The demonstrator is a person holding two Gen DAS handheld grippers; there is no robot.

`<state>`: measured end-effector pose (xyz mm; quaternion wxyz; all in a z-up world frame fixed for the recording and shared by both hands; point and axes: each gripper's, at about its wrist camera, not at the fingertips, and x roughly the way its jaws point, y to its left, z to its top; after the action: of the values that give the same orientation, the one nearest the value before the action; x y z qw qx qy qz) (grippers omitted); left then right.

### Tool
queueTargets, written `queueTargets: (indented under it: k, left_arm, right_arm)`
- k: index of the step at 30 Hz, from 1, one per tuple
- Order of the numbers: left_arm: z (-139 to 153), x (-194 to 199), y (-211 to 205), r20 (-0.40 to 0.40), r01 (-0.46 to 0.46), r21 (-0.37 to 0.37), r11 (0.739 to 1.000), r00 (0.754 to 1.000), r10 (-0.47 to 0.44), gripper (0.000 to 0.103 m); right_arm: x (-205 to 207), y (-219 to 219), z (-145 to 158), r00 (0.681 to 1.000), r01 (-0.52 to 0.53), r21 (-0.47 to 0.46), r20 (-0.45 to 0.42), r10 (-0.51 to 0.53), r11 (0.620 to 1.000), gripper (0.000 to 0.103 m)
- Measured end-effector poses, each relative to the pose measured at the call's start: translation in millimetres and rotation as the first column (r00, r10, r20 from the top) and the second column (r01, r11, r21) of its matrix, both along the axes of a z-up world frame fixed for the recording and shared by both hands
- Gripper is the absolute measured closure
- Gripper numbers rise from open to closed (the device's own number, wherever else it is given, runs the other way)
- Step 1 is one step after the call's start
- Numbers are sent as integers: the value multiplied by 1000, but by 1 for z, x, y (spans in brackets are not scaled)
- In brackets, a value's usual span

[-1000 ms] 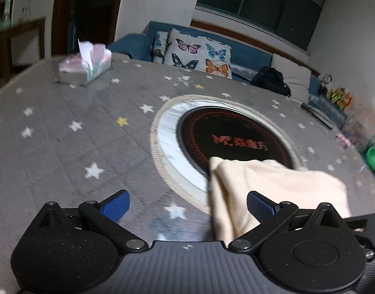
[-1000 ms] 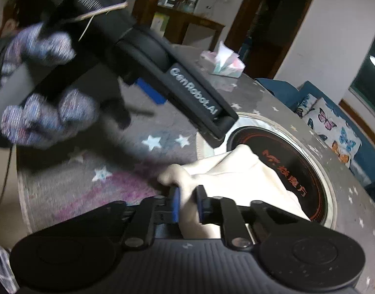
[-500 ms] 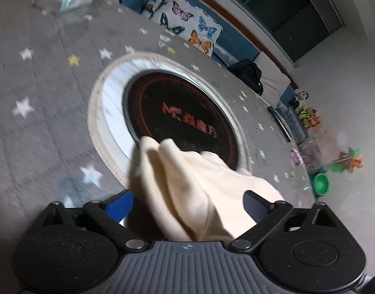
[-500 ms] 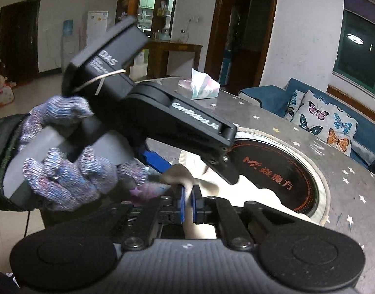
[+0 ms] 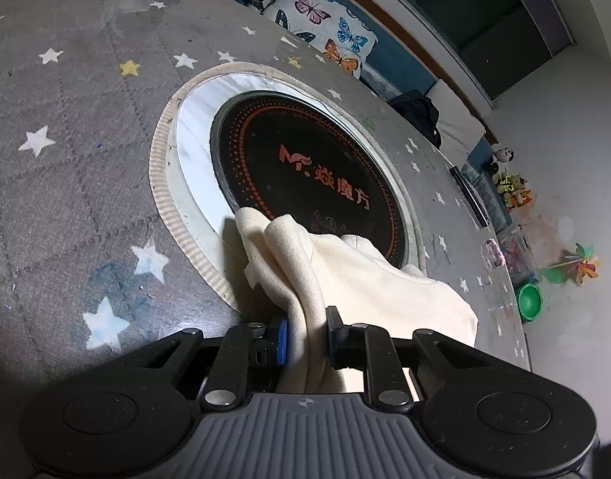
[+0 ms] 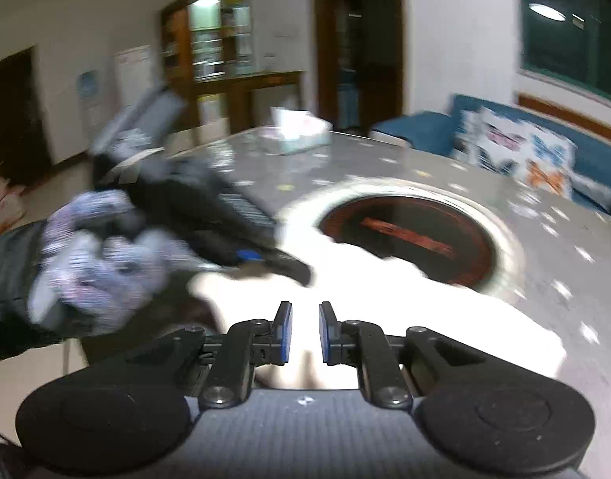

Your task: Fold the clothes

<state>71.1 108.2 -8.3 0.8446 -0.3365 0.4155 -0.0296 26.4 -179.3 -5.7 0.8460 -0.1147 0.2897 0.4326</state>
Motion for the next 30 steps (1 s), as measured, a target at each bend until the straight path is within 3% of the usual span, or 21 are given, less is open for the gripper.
queueTargets:
  k: [3,8,12,16,22,25,26,27,30]
  left_arm:
    - [1,0,-2,3,-1,15,1000,1000,1,83]
    - [2,0,-4,-1,-1,24,1000,1000,1,83]
    - [3,1,-5,-4,-1,37,999,1000,1,83]
    - [4,1,-8,-5,1,61,998,1000,-1,83]
    - [6,2,-10,-10,2,79,997,1000,-1,83]
    - [9,4,-13,-10,3,103,995,1000,-2,83]
    - [11,4,-14,-8,4,113,994,1000,-3,83]
    - [13,4,-16,-5,4,124,992,1000,-4,83]
    - [22,6,-23,16,9,157,988,1000,-12,83]
  right_arm:
    - [24,-26,-9,991,130,-15,-10,-131,991,89]
    - [65,-67,-31,950,300,-13,-88,-300,954,88]
    - [79,-94,-30,918,382,65,-140,-371,922,85]
    - [92,-106,-34,895,434,73,-144,-422,898,70]
    - [110,-108,-51,866,474,89,-225,-446,876,70]
    - [109,-107,-53,863,478,105,-239,-445,872,77]
    - [109,-108,-53,862,478,112,-248,-441,871,88]
    - [109,-108,-52,862,475,119,-261,-434,872,92]
    - [105,-110,-48,866,471,137,-260,-427,872,94]
